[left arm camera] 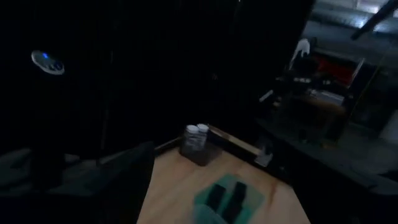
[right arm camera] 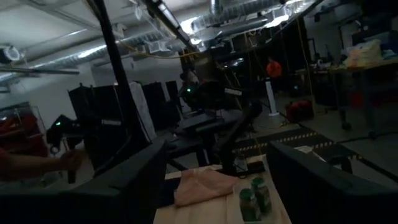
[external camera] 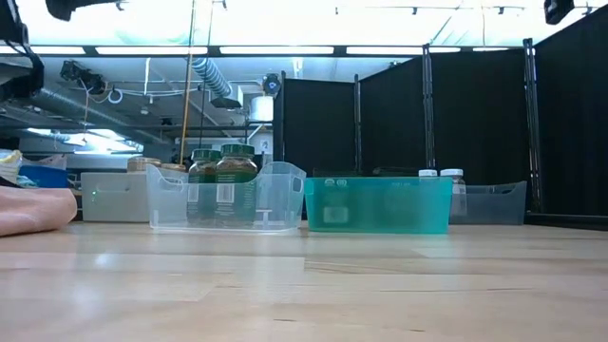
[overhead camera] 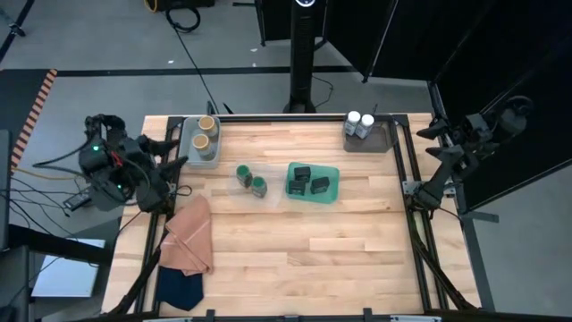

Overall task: Sort spices by type
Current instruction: Return to Home Position

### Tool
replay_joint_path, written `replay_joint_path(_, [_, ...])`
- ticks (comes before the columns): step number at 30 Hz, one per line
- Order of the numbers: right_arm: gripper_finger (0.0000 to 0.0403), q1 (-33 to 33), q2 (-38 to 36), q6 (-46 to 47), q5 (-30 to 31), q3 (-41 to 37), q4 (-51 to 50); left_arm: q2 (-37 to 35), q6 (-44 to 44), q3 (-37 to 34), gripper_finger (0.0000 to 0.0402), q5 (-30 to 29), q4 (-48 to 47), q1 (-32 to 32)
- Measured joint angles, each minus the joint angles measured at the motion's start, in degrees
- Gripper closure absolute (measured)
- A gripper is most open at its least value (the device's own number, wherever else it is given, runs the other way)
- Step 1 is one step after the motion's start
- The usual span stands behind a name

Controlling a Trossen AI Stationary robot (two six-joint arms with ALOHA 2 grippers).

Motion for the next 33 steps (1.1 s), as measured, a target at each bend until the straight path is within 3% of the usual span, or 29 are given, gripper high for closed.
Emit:
replay_joint_path(11, [0.0123,-1.3,0.1,0.4,0.9,-7.1,6.8,-1.5,-2.5,-18.5,0.0048,0.5,22.0,-3.3])
replay_joint_path(16, [0.0121,-1.4,0.1,0.3,-0.2,-10.2,10.6,-1.5,-2.8,-27.8,0.0048,1.5,38.3,-4.2])
replay_joint_path(18, [0.0123,-1.5,0.1,0.1,-1.5,-11.7,12.6,-1.4,-2.5,-31.1,0.0048,4.8,46.3,-4.2])
replay_joint_path(21, [0.0124,-1.4,0.1,0.4,-4.9,-13.5,13.7,-0.8,5.6,-35.4,0.0048,15.6,63.0,-3.5])
replay_joint_path(24, [0.0122,-1.4,0.1,-0.1,-7.3,-15.2,16.6,0.7,21.1,-37.8,0.0048,27.8,81.3,-1.1])
replay_joint_path(26, [0.0121,-1.4,0.1,-1.7,-10.4,-16.4,18.4,1.9,31.5,-38.0,0.0048,34.2,88.3,1.0])
replay_joint_path(30, [0.0119,-1.4,0.1,-2.9,-12.5,-18.2,21.5,3.2,46.7,-37.9,0.0048,36.4,93.5,3.5])
replay_joint_path(33, [0.0121,-1.4,0.1,-3.5,-12.3,-19.5,22.0,3.0,49.0,-37.9,0.0048,36.2,94.5,3.5])
